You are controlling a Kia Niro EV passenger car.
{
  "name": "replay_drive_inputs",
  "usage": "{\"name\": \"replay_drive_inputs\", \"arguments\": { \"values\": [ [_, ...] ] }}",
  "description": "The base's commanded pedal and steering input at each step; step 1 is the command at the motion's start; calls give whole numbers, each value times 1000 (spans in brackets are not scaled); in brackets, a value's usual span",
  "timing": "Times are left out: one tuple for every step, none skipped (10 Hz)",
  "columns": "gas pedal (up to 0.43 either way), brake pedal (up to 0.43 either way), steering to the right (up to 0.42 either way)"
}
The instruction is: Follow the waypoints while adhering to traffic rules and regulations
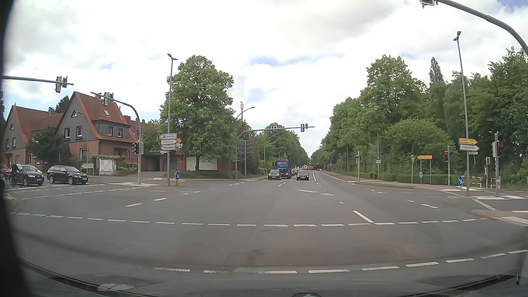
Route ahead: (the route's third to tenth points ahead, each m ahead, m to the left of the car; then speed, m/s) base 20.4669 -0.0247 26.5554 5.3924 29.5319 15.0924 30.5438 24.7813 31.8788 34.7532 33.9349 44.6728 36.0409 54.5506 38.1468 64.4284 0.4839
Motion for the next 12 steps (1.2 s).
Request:
{"name": "replay_drive_inputs", "arguments": {
  "values": [
    [0, 0, 9],
    [0, 0, 9],
    [0, 0, 9],
    [0, 0, 9],
    [0, 0, 9],
    [0, 0, 9],
    [0, 0, 9],
    [0, 0, 8],
    [0, 0, 9],
    [0, 0, 9],
    [0, 0, 9],
    [0, 0, 9]
  ]
}}
